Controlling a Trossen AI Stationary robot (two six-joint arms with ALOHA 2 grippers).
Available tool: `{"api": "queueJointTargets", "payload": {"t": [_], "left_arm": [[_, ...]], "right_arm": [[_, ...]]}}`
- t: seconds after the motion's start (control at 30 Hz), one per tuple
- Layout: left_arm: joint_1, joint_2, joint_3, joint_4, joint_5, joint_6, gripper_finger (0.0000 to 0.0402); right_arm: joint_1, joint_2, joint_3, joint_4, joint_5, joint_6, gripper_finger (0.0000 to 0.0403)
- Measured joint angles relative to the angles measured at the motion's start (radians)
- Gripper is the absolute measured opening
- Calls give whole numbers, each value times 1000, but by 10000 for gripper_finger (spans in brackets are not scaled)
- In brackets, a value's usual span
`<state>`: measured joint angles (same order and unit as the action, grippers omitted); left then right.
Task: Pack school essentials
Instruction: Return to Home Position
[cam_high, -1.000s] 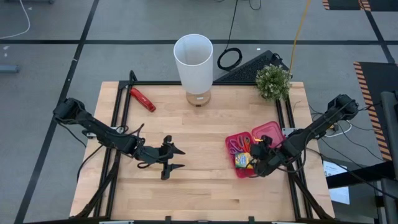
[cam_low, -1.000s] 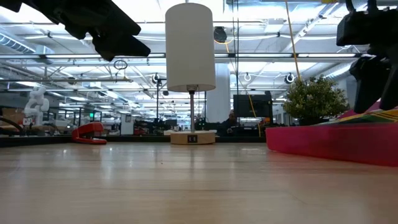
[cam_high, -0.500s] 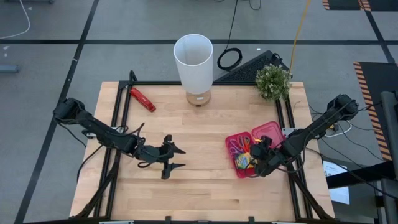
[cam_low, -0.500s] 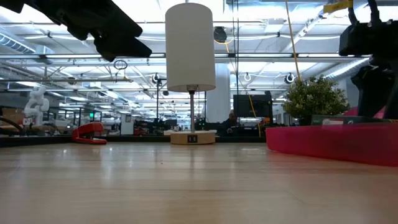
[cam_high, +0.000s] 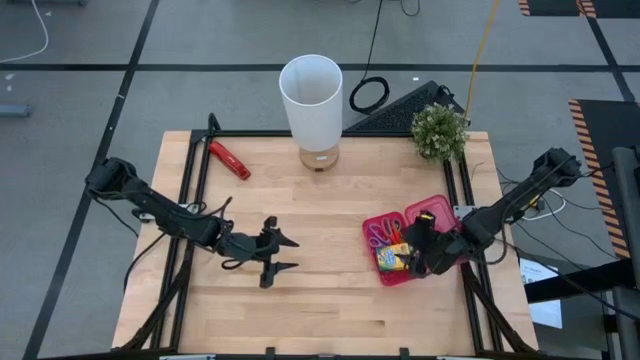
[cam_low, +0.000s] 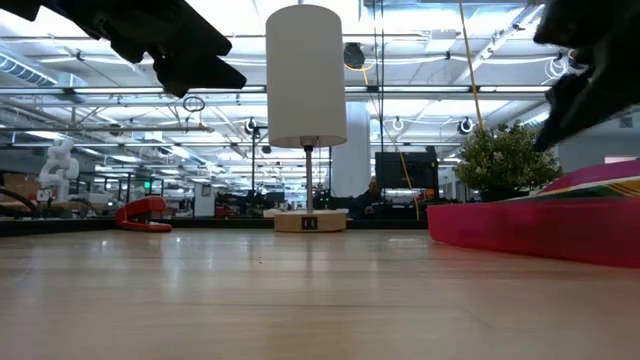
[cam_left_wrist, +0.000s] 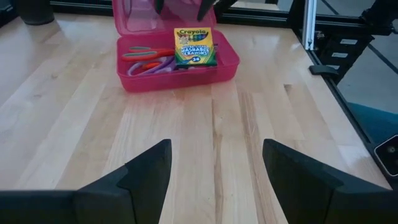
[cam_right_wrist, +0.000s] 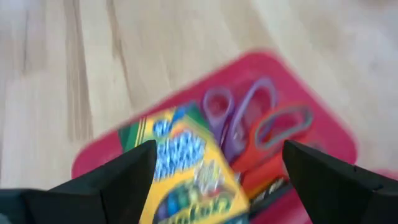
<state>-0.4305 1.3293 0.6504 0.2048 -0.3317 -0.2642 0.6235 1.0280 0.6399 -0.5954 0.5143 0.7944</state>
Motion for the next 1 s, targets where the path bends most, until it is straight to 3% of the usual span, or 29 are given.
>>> {"api": "queueJointTargets", "payload": {"t": [0.17,0.37,0.77,1.0], "left_arm": [[0,0,0,16,17,0,255],[0,0,0,16,17,5,255],[9,0,0,17,18,44,255],[39,0,0,17,17,73,255]], "right_arm": [[0,-18,-26,119,71,-32,339],[0,-50,-158,354,91,-110,339],[-32,-149,-455,1120,113,-406,339],[-73,-150,-489,1252,112,-524,339]]}}
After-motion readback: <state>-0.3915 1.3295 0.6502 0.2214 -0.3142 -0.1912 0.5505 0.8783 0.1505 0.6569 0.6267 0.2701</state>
